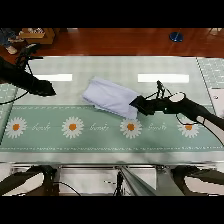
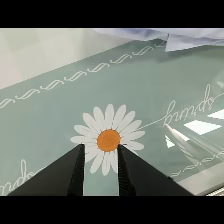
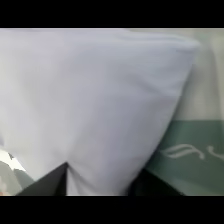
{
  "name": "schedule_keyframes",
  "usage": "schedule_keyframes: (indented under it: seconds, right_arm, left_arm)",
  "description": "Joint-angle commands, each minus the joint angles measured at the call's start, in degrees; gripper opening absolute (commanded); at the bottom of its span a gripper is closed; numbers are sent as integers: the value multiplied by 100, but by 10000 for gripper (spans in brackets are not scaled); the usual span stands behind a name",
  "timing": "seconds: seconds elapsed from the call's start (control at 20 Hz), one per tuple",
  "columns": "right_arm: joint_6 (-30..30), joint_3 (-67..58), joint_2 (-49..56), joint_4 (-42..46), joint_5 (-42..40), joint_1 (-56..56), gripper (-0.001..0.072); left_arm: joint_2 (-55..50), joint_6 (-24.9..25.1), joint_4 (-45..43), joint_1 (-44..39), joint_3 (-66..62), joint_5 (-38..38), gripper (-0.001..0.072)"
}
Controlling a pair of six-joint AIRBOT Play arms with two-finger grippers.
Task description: Fold the shirts.
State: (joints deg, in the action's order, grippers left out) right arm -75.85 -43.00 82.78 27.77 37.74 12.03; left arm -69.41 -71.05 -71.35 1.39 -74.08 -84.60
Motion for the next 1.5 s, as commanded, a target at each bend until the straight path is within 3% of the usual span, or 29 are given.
schedule_keyframes:
  seconds: [0.0,0.05,0.15,0.25,0.5,0.6,0.75,0.95,1.15,1.45]
  right_arm:
    - [330,22,282,-927,-420,334,105]
    - [415,-52,269,-929,-164,262,28]
    - [973,-284,50,-905,450,4,27]
    - [861,-511,-514,-645,756,-361,27]
    - [-1001,-1099,-2352,527,1445,-1996,27]
    - [-1709,-1405,-2911,1193,2135,-2966,27]
    - [-2306,-1838,-3482,2673,3790,-4360,27]
    - [-2153,-1954,-3875,5206,5829,-5711,28]
    - [-1346,-1954,-3880,7191,6594,-6430,27]
    - [-1279,-1878,-3877,7842,6610,-7173,28]
  left_arm:
    - [0,-44,-26,0,2,2,269]
    - [0,-42,-26,0,2,4,269]
    - [0,-42,-26,0,2,7,269]
    - [0,-39,-26,0,2,9,269]
    - [0,-13,-26,2,2,13,268]
    - [0,-15,-26,0,2,13,268]
    - [0,-11,-26,0,2,13,268]
    - [0,142,-26,2,2,13,268]
    - [0,155,-26,2,2,11,268]
    - [0,153,-26,2,2,11,268]
